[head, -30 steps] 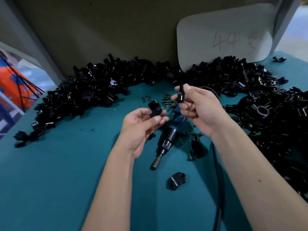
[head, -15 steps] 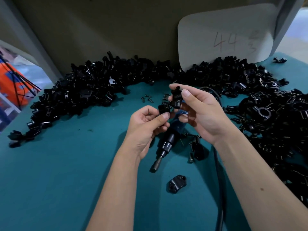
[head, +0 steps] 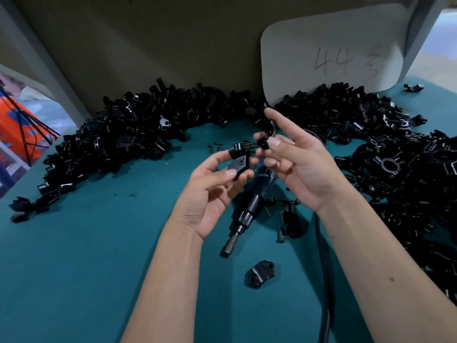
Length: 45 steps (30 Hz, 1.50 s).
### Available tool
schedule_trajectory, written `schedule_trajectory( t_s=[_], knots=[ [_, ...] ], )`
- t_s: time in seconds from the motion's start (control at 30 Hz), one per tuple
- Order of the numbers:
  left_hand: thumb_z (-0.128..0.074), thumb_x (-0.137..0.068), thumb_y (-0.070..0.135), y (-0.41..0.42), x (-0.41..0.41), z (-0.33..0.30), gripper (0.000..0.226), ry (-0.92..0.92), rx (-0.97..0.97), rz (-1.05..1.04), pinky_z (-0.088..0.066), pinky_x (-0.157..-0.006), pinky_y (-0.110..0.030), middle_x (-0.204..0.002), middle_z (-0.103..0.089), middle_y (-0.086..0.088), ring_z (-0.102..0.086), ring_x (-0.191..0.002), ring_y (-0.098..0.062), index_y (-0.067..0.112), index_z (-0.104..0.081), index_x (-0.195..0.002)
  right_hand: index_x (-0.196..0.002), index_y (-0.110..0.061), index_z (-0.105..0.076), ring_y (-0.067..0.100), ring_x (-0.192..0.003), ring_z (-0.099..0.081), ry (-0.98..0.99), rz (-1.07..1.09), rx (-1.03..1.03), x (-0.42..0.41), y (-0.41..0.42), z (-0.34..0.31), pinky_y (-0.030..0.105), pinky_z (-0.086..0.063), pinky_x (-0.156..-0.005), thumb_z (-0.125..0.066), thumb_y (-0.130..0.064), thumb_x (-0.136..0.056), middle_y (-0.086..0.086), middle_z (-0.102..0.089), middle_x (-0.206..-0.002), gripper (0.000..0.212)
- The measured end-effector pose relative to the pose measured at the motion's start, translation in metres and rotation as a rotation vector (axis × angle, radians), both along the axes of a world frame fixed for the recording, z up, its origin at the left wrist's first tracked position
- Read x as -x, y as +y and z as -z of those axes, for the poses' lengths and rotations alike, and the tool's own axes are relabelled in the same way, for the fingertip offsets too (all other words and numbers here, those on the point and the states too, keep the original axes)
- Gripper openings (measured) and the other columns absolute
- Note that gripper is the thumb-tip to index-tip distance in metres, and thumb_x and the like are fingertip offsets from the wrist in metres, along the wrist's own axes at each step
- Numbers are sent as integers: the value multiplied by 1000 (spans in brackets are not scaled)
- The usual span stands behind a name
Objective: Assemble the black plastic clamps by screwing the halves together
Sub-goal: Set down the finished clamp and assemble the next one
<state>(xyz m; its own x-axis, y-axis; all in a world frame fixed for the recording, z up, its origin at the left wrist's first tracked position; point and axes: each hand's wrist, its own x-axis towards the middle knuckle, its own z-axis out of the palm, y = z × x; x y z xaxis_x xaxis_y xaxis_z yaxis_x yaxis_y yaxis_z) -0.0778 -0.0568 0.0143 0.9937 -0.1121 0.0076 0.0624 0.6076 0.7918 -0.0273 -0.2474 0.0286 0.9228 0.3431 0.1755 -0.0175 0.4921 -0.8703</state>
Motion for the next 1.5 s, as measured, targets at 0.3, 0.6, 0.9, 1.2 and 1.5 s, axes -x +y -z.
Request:
schedule_trajectory(
  t_s=[0.3,0.6,0.9,1.2,1.5],
  knots=[
    [-53,-105,24,-3,-5,6,23,-19,-197,-199,-48,-48,-16,-122,-75,-12,-67,-67,-14,27,-67,-123,-128,-4,-68,14,-65,-58,72,44,34,-1,0,-3,20,-43,-50,-63,-38,-99,13,-72,-100,44],
    [-44,-107,12,-2,-8,7,33,-10,-16,-255,-38,-57,-23,-102,-67,-11,-47,-72,-14,6,-71,-126,-82,-17,-69,12,-47,-30,122,61,157,-2,-2,-1,23,-20,-38,-53,-60,-101,1,-44,-62,50],
    [-61,-99,-2,-27,-12,8,32,-197,-562,-388,-54,-85,-24,-105,-78,7,-68,-91,-4,22,-77,-111,-72,-13,-70,11,-50,-47,-282,477,681,1,17,5,33,-39,-56,-54,-56,-101,5,-54,-53,54],
    [-75,-88,-4,-29,-10,10,30,-142,-251,-304,-62,-84,-38,-102,-74,-7,-74,-94,-22,8,-69,-115,-77,-18,-64,13,-46,-40,-288,328,579,1,21,7,25,-34,-45,-67,-61,-87,2,-52,-53,44],
    [-71,-90,0,-32,-6,4,19,-94,-234,-269,-60,-81,-28,-113,-74,-18,-74,-97,-20,4,-75,-109,-80,-3,-61,14,-37,-32,-158,248,592,-4,8,7,19,-26,-38,-77,-54,-87,0,-53,-49,54]
  ],
)
